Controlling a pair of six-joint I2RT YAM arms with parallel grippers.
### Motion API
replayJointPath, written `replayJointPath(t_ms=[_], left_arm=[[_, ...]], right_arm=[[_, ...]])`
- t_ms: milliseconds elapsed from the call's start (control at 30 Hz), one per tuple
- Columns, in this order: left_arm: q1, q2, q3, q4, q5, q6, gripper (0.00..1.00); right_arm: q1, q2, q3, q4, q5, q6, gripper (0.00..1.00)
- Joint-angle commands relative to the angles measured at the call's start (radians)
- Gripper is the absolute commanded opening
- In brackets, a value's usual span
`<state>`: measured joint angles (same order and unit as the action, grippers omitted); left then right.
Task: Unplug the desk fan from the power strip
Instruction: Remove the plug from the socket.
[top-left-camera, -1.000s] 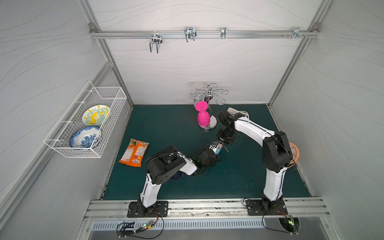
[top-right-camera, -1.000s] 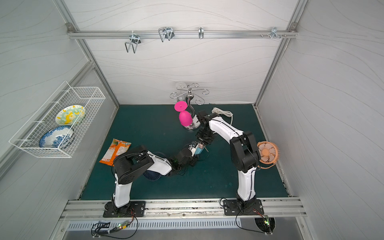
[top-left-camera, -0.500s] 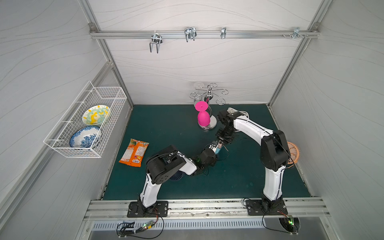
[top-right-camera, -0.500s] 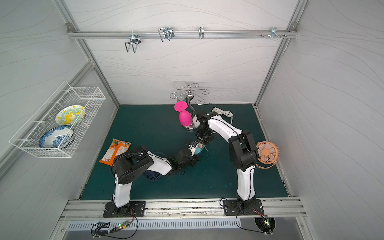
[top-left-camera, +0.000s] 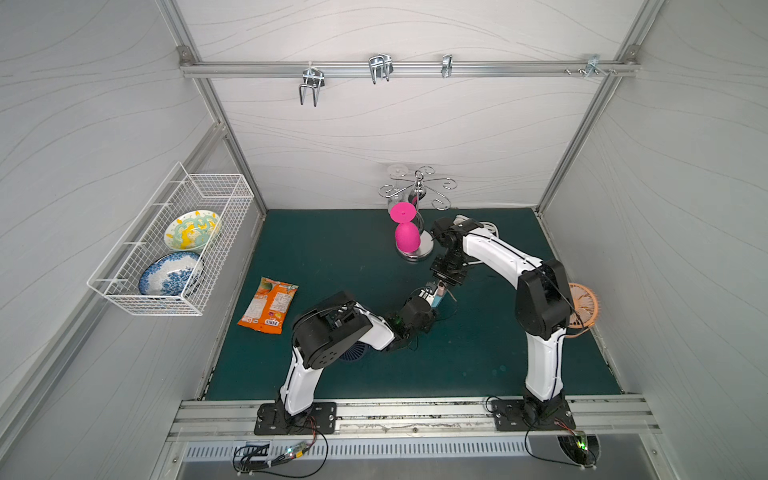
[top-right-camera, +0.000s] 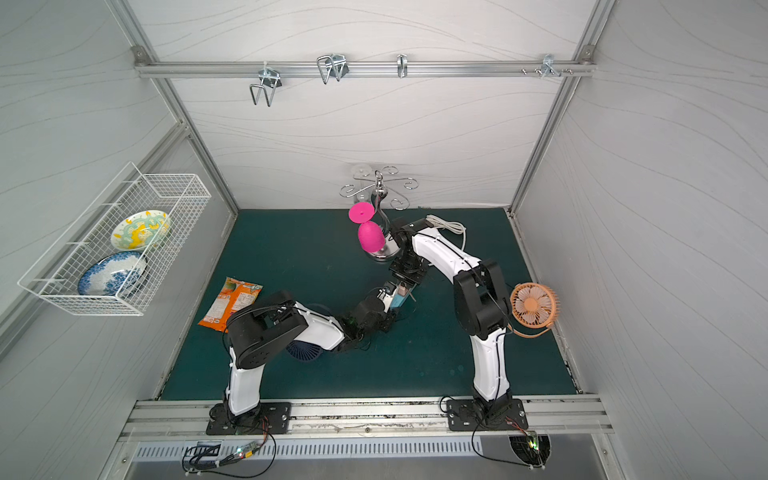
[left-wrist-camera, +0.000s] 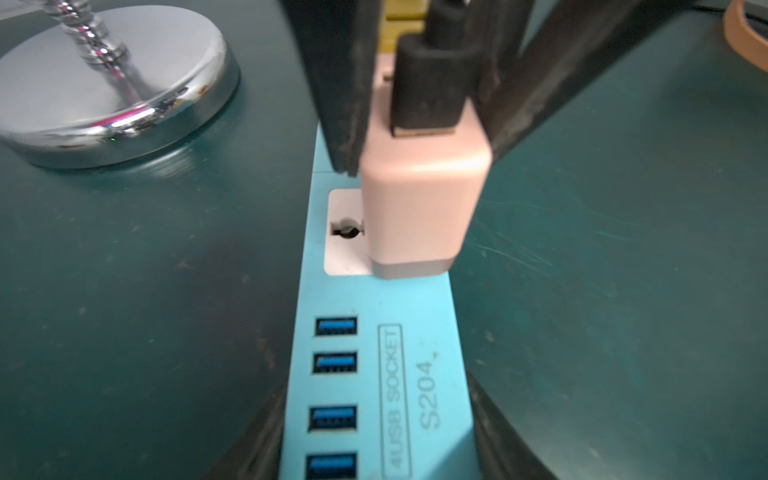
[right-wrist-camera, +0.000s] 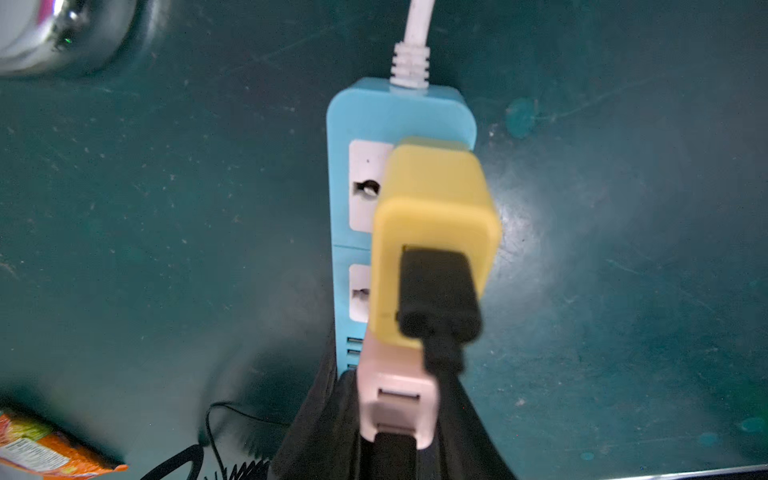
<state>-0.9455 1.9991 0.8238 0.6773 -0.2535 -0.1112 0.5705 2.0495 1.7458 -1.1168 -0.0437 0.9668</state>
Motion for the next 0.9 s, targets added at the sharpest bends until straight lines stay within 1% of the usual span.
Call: replayJointPath(t_ms=[0, 200, 467, 600, 700, 867], left_arm=[[-0.009, 0.009, 0.021, -0.033, 0.029, 0.028, 0.00], [-0.009, 0.017, 0.020, -0.039, 0.025, 0.023, 0.00], [-0.010, 0.017, 0.013, -0.037, 0.023, -0.001, 0.00], [-0.010, 0.016, 0.011, -0.038, 0.020, 0.000, 0.00], [-0.010, 0.016, 0.012, -0.039, 0.020, 0.001, 0.00], [-0.010, 0.020, 0.019, -0.041, 0.024, 0.000, 0.00]], right_arm=[[0.018, 0.039, 0.049, -0.061, 0.018, -0.026, 0.00], [0.024, 0.040, 0.046, -0.053, 0.010, -0.018, 0.00], [-0.008, -0.039, -0.016, 0.003, -0.016, 0.026, 0.00], [-0.034, -0.088, -0.113, 0.063, -0.028, 0.070, 0.00], [-0.024, -0.130, -0.167, 0.102, 0.012, 0.098, 0.00], [0.010, -0.088, -0.078, 0.031, 0.046, 0.057, 0.00]])
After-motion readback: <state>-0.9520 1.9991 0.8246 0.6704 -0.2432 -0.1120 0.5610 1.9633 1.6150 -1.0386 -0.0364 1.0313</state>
